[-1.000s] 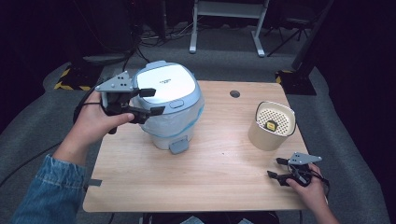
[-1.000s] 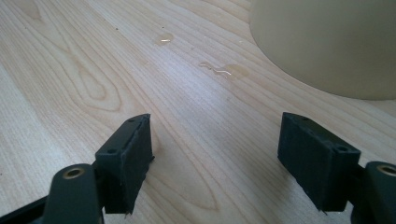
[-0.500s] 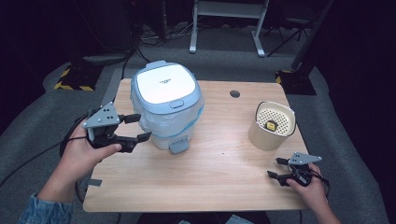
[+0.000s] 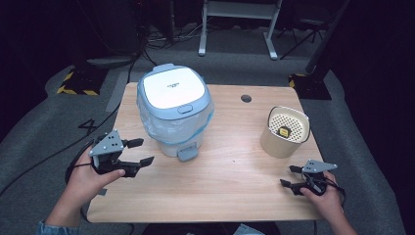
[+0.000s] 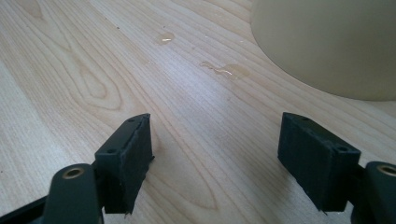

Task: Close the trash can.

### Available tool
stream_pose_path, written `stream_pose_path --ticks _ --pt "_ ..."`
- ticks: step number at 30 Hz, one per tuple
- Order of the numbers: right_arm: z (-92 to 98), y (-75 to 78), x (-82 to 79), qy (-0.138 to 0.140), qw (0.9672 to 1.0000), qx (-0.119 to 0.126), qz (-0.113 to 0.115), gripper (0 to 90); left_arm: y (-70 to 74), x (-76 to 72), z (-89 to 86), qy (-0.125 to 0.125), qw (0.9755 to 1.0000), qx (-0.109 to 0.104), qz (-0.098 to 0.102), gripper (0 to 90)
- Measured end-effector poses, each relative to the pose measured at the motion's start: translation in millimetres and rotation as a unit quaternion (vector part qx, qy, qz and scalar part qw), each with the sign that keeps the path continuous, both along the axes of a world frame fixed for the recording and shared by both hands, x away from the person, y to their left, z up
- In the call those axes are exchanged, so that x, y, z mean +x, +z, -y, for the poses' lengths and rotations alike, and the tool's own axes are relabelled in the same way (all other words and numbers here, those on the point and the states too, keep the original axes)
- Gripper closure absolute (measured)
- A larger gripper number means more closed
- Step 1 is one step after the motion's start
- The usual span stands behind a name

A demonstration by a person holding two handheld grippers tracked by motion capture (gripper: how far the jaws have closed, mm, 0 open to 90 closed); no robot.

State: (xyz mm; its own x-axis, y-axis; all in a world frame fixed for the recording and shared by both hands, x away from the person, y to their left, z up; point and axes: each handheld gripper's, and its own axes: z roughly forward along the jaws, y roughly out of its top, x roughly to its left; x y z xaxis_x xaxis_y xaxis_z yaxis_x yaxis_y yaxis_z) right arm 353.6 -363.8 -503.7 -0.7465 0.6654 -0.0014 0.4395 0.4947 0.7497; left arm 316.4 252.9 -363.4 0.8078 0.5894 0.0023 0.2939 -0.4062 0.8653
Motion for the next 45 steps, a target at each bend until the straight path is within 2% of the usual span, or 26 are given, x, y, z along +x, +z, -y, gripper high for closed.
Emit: stream_pose_path --ticks 5,9,11,15,16,18,20,25,28,31,32,33,36,37,39,45 --pt "0.0 0.0 0.0 0.000 1.0000 0.000 0.000 26.3 -22.8 -0.7 -3.8 0.011 0.9999 0.009 -0.007 31.7" --pt "0.1 0.0 0.1 0.000 1.0000 0.000 0.001 26.3 -42.0 -2.2 -5.8 0.015 0.9997 0.002 -0.018 32.1" --pt "0.0 0.0 0.0 0.000 1.0000 0.000 0.000 26.3 -52.4 -1.5 -6.5 0.018 0.9995 0.010 -0.023 32.2" --pt "0.0 0.0 0.0 0.000 1.0000 0.000 0.000 26.3 -72.0 0.7 -9.4 0.023 0.9989 0.016 -0.038 32.9" --pt "0.0 0.0 0.0 0.000 1.0000 0.000 0.000 26.3 -77.0 1.2 -9.7 0.025 0.9987 0.011 -0.044 33.6" --pt "0.0 0.0 0.0 0.000 1.0000 0.000 0.000 26.3 -85.5 3.2 -11.0 0.027 0.9979 0.026 -0.053 33.5" --pt "0.0 0.0 0.0 0.000 1.0000 0.000 0.000 26.3 -94.7 4.3 -11.2 0.033 0.9971 0.027 -0.063 34.0" --pt "0.0 0.0 0.0 0.000 1.0000 0.000 0.000 26.3 -118.3 6.9 -10.2 0.031 0.9940 0.046 -0.094 33.5" --pt "0.0 0.0 0.0 0.000 1.0000 0.000 0.000 26.3 -127.6 8.0 -9.9 0.038 0.9915 0.066 -0.105 33.4" --pt "0.0 0.0 0.0 0.000 1.0000 0.000 0.000 26.3 -134.6 9.7 -8.6 0.041 0.9887 0.095 -0.109 32.2" --pt "0.0 0.0 0.1 0.000 1.0000 0.000 0.001 26.3 -136.8 10.2 -8.0 0.041 0.9886 0.099 -0.105 31.8" --pt "0.0 0.0 0.0 0.000 1.0000 0.000 0.000 26.3 -138.6 10.6 -7.1 0.045 0.9895 0.092 -0.102 30.4" --pt "0.0 0.0 0.0 0.000 1.0000 0.000 0.000 26.3 -140.0 11.2 -6.3 0.051 0.9897 0.090 -0.099 27.3" --pt "0.0 0.0 0.1 0.000 1.0000 0.000 0.001 26.3 -140.9 11.7 -5.8 0.057 0.9894 0.097 -0.092 24.9" --pt "0.0 0.0 0.0 0.000 1.0000 0.000 0.000 26.3 -141.1 12.9 -5.6 0.069 0.9877 0.099 -0.100 18.2" --pt "0.0 0.0 0.1 0.000 1.0000 0.000 0.001 26.3 -141.3 15.5 -6.3 0.057 0.9883 0.102 -0.098 15.2"
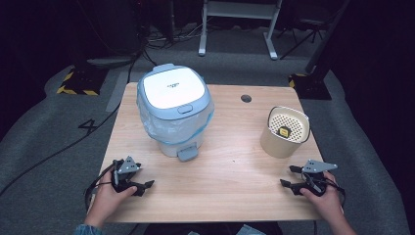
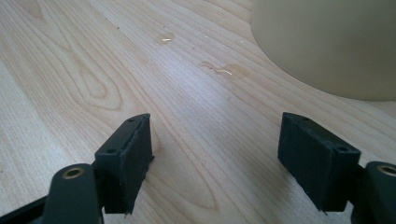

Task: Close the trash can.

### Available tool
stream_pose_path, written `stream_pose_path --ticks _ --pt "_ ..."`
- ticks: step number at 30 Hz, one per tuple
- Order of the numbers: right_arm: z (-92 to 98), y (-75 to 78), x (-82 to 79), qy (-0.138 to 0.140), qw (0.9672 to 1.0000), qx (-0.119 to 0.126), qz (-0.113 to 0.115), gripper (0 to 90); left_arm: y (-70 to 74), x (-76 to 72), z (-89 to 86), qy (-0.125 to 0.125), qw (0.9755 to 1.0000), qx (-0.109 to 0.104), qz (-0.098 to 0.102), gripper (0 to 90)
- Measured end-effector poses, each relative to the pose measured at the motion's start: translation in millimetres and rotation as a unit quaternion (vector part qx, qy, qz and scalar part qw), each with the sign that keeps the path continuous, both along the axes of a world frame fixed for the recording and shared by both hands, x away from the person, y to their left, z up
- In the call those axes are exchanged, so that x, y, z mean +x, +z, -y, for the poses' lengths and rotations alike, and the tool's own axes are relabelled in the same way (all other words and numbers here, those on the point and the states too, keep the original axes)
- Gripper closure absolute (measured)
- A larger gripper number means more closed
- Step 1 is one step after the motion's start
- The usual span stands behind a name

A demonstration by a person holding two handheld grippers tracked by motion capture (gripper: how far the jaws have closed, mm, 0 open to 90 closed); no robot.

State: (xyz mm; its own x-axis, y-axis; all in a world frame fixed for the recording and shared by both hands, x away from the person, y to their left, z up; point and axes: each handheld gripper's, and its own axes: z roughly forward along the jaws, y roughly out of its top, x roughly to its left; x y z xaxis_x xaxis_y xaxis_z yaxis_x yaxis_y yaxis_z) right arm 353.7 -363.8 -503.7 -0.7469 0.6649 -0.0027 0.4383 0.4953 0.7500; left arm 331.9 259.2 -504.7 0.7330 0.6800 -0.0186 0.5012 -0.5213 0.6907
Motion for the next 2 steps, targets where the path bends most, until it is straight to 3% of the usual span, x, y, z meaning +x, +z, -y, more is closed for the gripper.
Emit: stream_pose_path --ticks 2 --pt "0.0 0.0 -0.1 0.000 1.0000 0.000 -0.001 26.3 -0.1 0.3 -0.5 -0.005 1.0000 0.000 -0.002 14.3"
